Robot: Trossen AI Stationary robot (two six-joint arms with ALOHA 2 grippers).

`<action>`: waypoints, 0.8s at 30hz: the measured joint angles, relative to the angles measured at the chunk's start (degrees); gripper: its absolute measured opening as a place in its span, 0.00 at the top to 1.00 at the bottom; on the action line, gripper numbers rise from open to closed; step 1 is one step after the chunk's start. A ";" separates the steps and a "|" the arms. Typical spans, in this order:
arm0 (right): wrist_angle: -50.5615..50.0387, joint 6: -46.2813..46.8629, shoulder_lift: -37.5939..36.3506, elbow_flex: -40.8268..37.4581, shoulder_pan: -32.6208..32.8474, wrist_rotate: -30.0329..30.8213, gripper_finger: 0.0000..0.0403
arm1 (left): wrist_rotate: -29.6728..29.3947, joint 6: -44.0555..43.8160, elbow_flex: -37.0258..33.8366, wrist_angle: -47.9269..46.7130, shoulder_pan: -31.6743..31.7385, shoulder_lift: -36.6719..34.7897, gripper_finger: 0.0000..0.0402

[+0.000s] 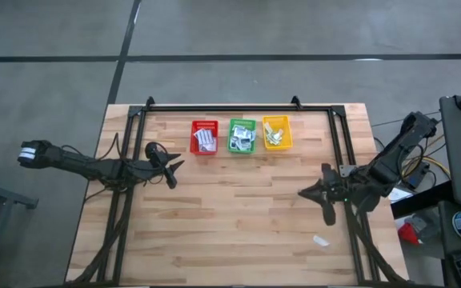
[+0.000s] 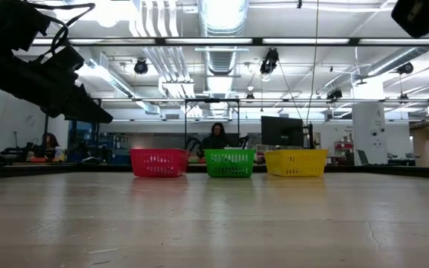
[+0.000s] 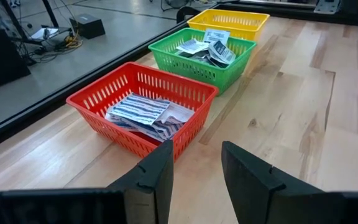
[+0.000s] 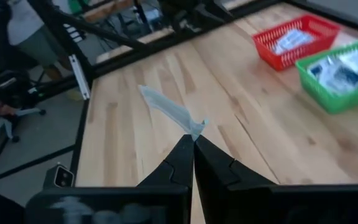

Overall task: Pick & Place First Aid Supplies
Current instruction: Put the green bandage into the yellow basket

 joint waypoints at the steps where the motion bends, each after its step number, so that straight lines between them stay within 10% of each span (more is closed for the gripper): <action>1: 0.94 -1.34 -0.10 0.00 0.00 0.02 0.98 | 0.00 -0.12 0.00 0.00 0.00 0.02 0.67; 12: 1.57 -1.15 -0.18 0.00 -4.09 3.62 0.98 | -0.02 -1.02 0.00 0.00 0.00 0.01 0.67; 24: -10.13 3.55 3.25 3.33 -37.17 -14.32 0.98 | -0.06 -1.06 0.00 0.00 0.02 0.02 0.67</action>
